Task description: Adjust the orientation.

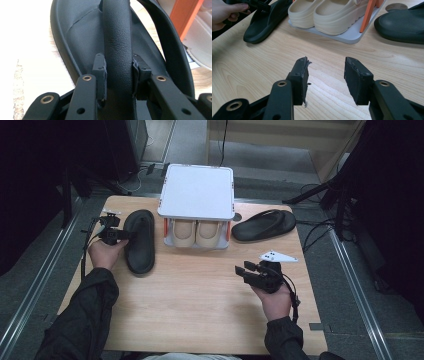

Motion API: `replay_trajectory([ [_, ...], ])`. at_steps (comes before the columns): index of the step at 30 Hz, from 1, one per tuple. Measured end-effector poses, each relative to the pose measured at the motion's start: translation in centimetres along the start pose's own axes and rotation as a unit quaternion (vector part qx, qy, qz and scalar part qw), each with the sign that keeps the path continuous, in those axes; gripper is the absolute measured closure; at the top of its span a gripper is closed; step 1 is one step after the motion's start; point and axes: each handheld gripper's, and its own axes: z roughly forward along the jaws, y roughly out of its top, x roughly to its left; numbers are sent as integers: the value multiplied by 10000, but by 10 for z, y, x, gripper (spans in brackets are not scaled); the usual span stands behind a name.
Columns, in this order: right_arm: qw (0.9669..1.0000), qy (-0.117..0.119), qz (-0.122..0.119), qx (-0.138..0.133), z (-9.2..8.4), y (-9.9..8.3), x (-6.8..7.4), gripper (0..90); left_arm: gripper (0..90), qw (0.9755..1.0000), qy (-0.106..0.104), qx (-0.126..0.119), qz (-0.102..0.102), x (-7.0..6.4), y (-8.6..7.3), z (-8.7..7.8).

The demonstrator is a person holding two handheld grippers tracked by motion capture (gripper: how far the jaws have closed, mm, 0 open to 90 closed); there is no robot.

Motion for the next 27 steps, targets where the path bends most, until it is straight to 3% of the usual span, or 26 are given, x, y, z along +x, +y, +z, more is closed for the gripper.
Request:
replay_trajectory([
  [7, 10000, 0, -2, -7, 0, 1, -1, 552, 705, 9997, -169, -38, -173, 1, 3, -12],
  [14, 10000, 35, -44, 6, 1, 3, 0, 552, 705, 9992, -320, -180, -172, -10, 0, -40],
  [20, 10000, 84, -48, 8, 3, 7, -2, 548, 705, 9988, -389, -293, -102, -27, -16, -68],
  [27, 9998, 108, -128, 60, 12, 12, -2, 547, 704, 9982, -544, -228, 68, -56, -43, -89],
])
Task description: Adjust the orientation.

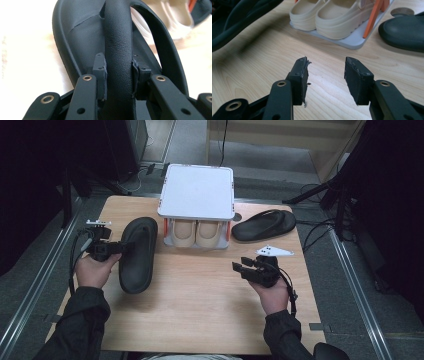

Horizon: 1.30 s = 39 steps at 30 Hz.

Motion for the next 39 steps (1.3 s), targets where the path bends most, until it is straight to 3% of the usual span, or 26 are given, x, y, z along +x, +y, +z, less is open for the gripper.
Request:
replay_trajectory([
  [10, 9999, 43, -131, 52, 9, 8, 1, 548, 702, 9995, -275, 103, 113, -44, -41, -11],
  [17, 9999, 25, -127, 10, 9, 11, -2, 548, 701, 9985, -458, 164, 259, -70, -61, -8],
  [24, 9999, -9, -104, -23, 7, 11, -3, 548, 699, 9959, -741, 400, 328, -92, -72, 16],
  [32, 9998, -89, -158, 29, 5, 10, -3, 548, 699, 9949, -641, 540, 552, -107, -76, 45],
  [39, 9997, -149, -184, 32, 2, 8, -4, 549, 695, 9944, -662, 664, 482, -109, -78, 64],
])
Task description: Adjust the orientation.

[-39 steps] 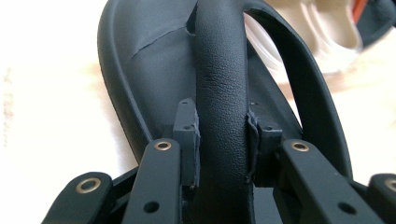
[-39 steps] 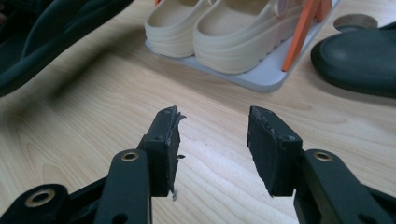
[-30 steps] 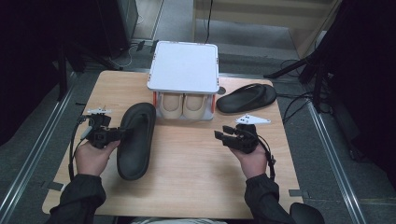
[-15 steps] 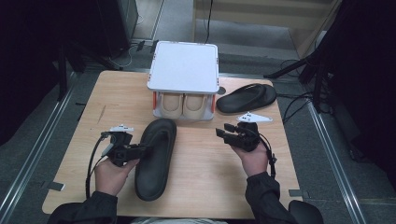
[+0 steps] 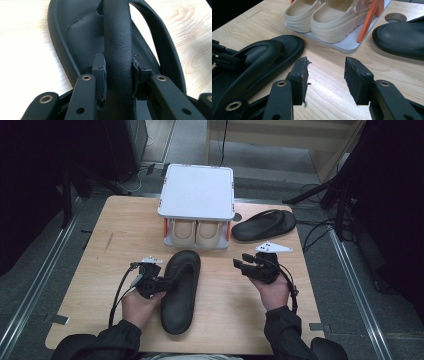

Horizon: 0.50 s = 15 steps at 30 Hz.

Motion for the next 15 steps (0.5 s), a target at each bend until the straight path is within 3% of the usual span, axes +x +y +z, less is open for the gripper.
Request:
replay_trajectory([
  [5, 10000, -31, -4, -3, -2, -1, 0, 549, 670, 10000, -66, 63, -18, -1, 0, 5],
  [7, 10000, -43, 30, -30, -3, -1, -1, 553, 620, 9999, -86, 52, 9, -1, 1, 4],
  [10, 10000, -11, 69, -40, -4, -2, -1, 559, 542, 9997, -144, 169, 129, -3, 4, 5],
  [15, 9999, -25, 102, -56, -6, -2, -2, 564, 492, 9992, -146, 200, 312, -9, 9, 1],
])
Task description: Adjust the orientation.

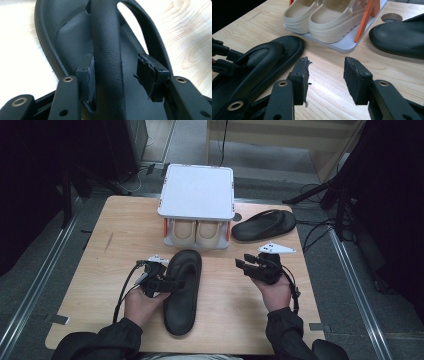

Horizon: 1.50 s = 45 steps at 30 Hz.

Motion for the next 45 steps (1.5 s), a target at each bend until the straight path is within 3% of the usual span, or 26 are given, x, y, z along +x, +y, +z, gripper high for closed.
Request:
replay_trajectory([
  [5, 10000, -51, 28, -39, -4, -1, -4, 575, 477, 9997, -97, -223, -31, 4, 6, -13],
  [9, 9999, -112, 22, -36, -6, -1, -6, 595, 466, 9997, -117, -204, -92, 10, 8, -21],
  [12, 9999, -146, -2, -26, -8, 0, -8, 609, 460, 9998, -32, -185, 40, 13, 11, -27],
  [14, 9998, -214, -11, 5, -11, 1, -9, 609, 449, 9997, -107, -177, 123, 16, 13, -30],
  [20, 9996, -285, -34, -55, -22, 3, -14, 664, 427, 9997, -99, -198, 59, 30, 17, -36],
  [22, 9997, -248, -18, -30, -21, 5, -21, 702, 426, 9997, -13, -201, 152, 34, 18, -39],
  [25, 9996, -262, -13, 66, -15, 6, -31, 777, 423, 9996, 2, -263, 115, 41, 20, -44],
  [28, 9995, -173, 237, 132, -7, 8, -42, 825, 421, 9996, 5, -273, 94, 48, 20, -47],
  [31, 9990, -264, 274, 252, 3, 7, -51, 900, 420, 9996, -1, -272, 110, 54, 18, -51],
  [35, 9975, -349, 490, 373, 18, 10, -68, 900, 419, 9995, -12, -301, 41, 58, 14, -56],
  [45, 9955, -642, 505, 473, 62, 29, -94, 900, 413, 9994, 26, -342, 18, 58, 6, -59],
])
